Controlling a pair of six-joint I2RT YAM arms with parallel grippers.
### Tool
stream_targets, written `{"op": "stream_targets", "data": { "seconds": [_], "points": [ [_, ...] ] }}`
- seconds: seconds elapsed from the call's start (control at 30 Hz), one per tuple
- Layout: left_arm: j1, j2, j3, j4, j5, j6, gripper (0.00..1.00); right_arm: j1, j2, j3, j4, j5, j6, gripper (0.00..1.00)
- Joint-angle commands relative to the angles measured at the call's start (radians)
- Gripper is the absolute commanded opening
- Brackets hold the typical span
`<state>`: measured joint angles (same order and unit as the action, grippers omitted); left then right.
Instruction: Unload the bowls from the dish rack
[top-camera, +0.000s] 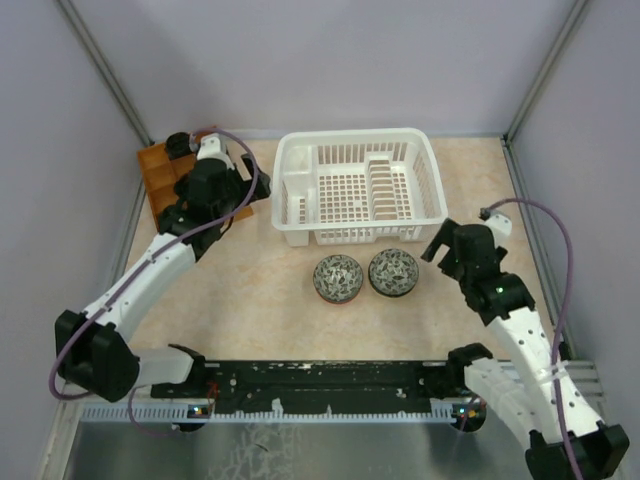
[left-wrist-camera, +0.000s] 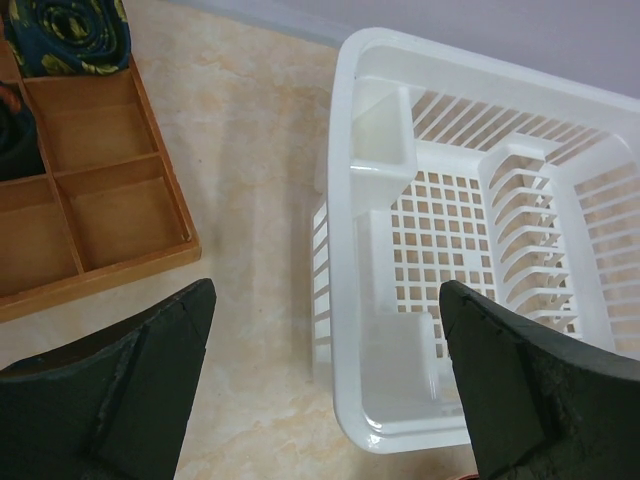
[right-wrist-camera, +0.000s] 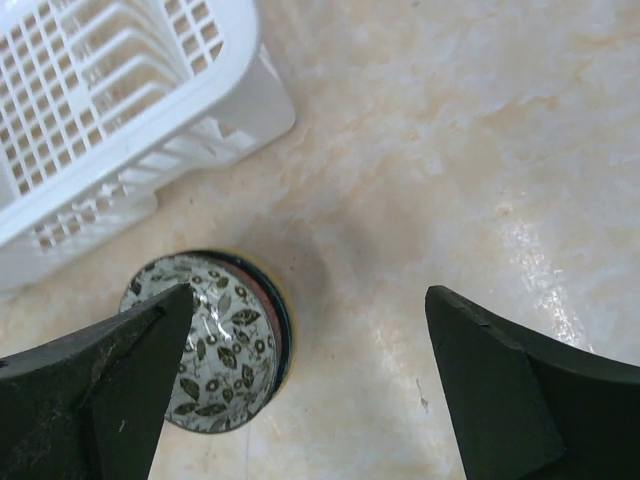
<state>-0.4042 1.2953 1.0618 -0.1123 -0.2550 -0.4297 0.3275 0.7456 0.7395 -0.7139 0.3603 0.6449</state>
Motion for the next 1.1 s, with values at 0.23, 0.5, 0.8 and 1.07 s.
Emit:
{"op": "stream_targets", "data": {
  "seconds": [0.23,0.5,0.8,1.07],
  "points": [
    [-0.005,-0.155,-0.060,0.005,-0.090,0.018,0.99,-0.303,-0.097,-0.059,0.172,-0.076,0.205,0.99],
    [-0.005,-0.243,-0.114,-0.007,-0.202,0.023,0.99,-0.472,-0.138,-0.109,0.251,-0.038,0.166,0.99],
    [-0.005,-0.249,-0.134,0.012,-0.211,0.013,0.99,-0.840,0.024,-0.179,0.442,-0.432,0.169,0.99],
    [-0.005,-0.267,-0.144,0.024,-0.202,0.012,0.99,-0.841,0.007,-0.180,0.471,-0.437,0.063,0.99]
  ]
}}
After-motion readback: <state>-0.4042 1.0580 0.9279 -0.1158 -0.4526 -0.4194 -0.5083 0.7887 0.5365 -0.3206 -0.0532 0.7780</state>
